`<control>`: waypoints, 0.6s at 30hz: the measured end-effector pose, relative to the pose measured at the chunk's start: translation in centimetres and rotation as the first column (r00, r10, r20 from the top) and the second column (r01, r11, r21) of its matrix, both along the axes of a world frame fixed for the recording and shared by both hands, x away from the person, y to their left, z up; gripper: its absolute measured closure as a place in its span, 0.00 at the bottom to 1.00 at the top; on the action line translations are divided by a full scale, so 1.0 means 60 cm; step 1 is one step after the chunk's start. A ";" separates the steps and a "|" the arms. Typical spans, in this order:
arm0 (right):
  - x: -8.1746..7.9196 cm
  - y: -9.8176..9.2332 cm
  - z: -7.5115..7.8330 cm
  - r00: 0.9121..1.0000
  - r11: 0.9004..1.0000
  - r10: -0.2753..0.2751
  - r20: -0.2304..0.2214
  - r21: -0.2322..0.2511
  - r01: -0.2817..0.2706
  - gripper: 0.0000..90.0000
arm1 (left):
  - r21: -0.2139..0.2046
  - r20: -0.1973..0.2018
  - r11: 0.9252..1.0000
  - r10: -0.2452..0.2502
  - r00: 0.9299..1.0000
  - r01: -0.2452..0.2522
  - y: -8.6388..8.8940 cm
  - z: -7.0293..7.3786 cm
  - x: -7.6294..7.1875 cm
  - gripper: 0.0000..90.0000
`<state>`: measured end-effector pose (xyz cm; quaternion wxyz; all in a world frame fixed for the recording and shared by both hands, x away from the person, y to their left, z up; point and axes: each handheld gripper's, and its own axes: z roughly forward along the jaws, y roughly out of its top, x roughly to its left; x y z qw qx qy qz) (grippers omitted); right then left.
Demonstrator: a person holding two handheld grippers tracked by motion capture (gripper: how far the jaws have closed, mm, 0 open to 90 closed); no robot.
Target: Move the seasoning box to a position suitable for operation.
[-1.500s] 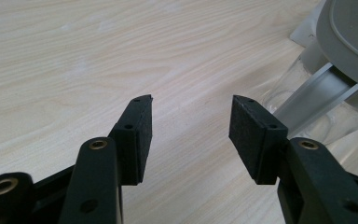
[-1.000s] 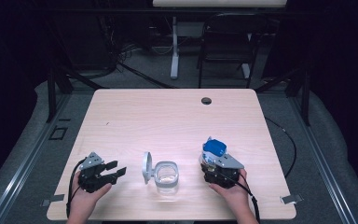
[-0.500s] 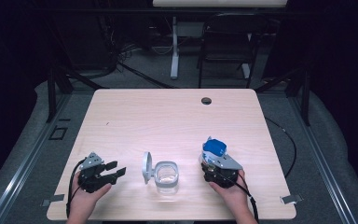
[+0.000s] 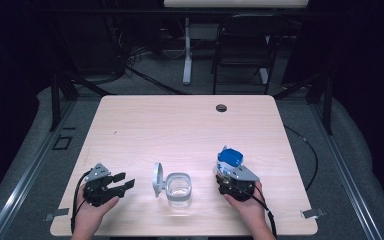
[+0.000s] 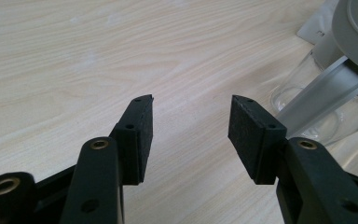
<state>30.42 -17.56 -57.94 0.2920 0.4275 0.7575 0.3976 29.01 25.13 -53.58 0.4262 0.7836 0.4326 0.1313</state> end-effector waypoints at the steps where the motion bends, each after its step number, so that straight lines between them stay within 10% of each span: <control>1: 0.000 0.000 0.001 1.000 1.000 -0.002 -0.008 0.003 0.002 0.39 | 0.000 0.000 1.000 0.000 1.000 0.000 0.000 0.000 0.000 0.56; 18: 0.000 0.000 0.002 1.000 1.000 -0.001 -0.017 0.004 0.001 0.40 | -0.005 -0.001 1.000 0.003 1.000 -0.003 0.001 -0.001 0.000 0.56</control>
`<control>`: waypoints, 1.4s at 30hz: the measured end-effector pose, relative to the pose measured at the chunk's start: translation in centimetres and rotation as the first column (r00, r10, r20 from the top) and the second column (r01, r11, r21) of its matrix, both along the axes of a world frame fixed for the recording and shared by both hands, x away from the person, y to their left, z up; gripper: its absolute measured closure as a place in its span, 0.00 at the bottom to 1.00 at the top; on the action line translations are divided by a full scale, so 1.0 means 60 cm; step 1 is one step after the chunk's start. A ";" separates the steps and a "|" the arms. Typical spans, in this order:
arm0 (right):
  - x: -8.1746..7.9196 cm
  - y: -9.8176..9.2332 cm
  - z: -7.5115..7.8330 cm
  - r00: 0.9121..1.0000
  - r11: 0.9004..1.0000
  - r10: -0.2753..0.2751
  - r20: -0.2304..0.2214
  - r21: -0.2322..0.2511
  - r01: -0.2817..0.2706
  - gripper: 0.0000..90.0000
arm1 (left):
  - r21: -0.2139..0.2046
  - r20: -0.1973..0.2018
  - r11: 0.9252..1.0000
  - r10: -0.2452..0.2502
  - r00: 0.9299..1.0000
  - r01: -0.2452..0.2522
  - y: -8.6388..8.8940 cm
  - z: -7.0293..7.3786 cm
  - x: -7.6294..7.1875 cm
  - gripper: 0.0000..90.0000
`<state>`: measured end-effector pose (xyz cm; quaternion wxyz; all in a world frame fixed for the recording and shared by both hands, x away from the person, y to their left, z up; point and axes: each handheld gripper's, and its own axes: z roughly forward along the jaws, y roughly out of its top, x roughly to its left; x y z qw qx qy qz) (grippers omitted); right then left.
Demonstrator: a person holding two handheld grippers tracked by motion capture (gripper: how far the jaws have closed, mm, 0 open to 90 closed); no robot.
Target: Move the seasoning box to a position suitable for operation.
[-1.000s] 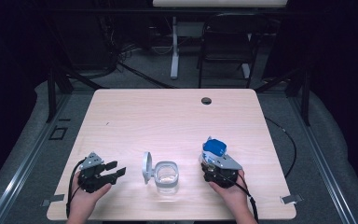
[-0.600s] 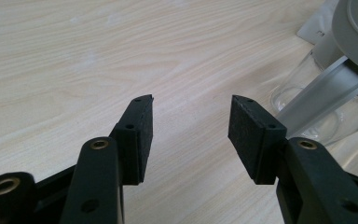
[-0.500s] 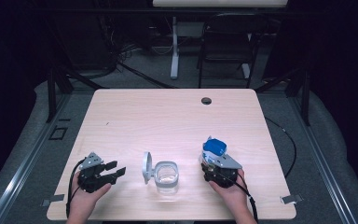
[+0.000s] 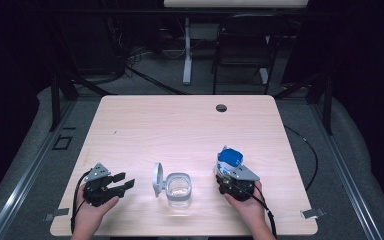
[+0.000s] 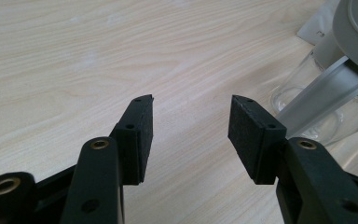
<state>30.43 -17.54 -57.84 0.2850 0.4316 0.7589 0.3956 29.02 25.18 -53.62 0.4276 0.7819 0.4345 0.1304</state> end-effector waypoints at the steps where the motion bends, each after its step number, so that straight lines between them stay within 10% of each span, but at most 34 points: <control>1: 0.000 0.000 0.000 1.000 1.000 -0.001 -0.001 0.001 0.001 0.40 | 0.001 0.000 1.000 0.000 1.000 0.000 0.000 0.000 0.000 0.56; 42: -0.004 -0.004 -0.001 0.999 0.999 0.033 0.018 -0.005 -0.033 0.42 | 0.006 -0.002 1.000 -0.003 1.000 0.003 -0.001 -0.001 0.002 0.56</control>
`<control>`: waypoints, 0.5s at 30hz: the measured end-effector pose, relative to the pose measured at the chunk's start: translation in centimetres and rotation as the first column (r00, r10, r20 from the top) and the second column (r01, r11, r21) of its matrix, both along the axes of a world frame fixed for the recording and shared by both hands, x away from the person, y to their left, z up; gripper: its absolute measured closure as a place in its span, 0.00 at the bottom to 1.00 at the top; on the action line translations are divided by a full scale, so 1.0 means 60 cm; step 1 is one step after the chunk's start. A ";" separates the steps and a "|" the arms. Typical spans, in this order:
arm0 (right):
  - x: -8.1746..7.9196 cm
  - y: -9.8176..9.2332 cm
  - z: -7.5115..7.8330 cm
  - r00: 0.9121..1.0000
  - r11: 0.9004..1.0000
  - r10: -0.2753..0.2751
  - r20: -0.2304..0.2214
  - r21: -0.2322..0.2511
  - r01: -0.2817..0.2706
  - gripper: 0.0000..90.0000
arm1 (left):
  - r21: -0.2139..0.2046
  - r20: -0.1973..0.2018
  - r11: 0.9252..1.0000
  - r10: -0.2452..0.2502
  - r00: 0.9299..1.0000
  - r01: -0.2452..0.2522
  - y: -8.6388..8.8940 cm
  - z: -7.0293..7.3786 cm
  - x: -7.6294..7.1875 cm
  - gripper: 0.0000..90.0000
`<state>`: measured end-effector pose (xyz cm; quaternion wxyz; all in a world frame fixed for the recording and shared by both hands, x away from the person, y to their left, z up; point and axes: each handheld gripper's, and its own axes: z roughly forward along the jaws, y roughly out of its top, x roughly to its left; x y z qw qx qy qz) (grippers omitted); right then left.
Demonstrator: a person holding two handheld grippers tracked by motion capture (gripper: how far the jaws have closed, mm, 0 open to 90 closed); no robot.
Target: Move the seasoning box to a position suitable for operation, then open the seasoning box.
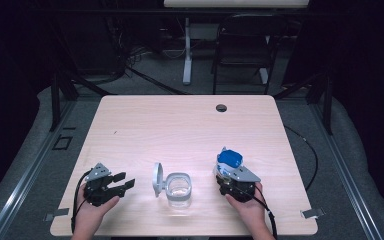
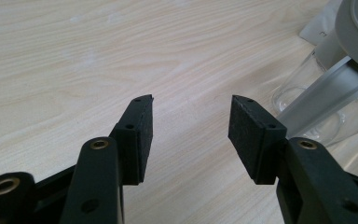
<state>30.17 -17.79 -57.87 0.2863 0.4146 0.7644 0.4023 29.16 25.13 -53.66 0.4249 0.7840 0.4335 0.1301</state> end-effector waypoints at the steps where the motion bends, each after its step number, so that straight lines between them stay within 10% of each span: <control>1: -0.001 0.000 0.000 1.000 1.000 0.001 0.000 0.001 -0.001 0.43 | 0.000 0.001 1.000 0.000 1.000 0.000 0.000 0.000 0.000 0.56; 15: -0.005 -0.004 0.008 1.000 1.000 0.001 0.029 0.011 -0.001 0.43 | -0.001 0.001 1.000 0.000 1.000 0.000 -0.003 0.000 -0.001 0.56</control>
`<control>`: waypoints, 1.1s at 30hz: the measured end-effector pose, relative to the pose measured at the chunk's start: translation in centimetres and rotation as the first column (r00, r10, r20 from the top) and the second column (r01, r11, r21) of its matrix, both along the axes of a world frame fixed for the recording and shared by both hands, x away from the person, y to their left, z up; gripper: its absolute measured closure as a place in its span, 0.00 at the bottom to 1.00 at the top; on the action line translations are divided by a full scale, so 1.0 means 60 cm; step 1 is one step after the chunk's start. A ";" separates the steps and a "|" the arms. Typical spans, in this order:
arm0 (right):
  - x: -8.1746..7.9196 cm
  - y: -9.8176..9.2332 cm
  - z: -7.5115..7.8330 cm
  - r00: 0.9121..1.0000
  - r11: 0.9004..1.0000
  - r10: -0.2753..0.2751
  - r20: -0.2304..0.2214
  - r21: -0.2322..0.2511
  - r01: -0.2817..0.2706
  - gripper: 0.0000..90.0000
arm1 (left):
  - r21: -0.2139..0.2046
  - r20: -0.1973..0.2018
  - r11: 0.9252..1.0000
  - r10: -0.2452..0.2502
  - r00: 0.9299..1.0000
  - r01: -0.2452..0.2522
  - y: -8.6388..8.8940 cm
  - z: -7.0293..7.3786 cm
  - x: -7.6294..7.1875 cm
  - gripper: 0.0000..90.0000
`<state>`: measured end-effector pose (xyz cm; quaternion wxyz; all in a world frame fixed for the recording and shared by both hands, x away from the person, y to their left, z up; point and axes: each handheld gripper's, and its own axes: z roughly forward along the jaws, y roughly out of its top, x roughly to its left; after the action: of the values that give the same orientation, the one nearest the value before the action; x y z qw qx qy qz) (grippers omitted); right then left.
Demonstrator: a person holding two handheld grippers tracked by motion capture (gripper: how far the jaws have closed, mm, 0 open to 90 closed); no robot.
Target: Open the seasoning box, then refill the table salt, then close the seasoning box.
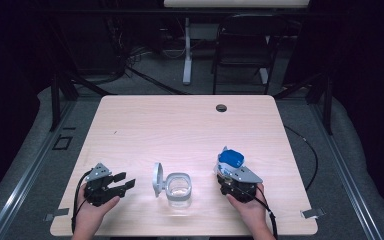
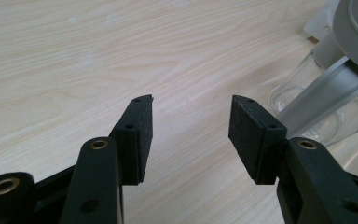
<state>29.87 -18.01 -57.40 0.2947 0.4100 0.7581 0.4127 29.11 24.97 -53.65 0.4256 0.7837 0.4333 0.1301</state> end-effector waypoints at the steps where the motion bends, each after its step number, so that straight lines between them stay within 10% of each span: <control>1: -0.001 -0.001 0.002 1.000 1.000 -0.004 0.001 -0.002 0.004 0.43 | 0.000 0.000 1.000 -0.001 1.000 0.001 -0.001 0.000 0.000 0.56; 33: -0.026 0.004 0.038 0.997 0.997 0.062 0.036 -0.036 -0.061 0.43 | -0.005 0.002 1.000 -0.026 1.000 0.026 -0.003 -0.001 0.013 0.55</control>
<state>28.33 -17.76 -55.14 0.3031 0.3735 0.7719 0.4157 29.88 24.77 -53.73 0.4296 0.7881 0.4230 0.1242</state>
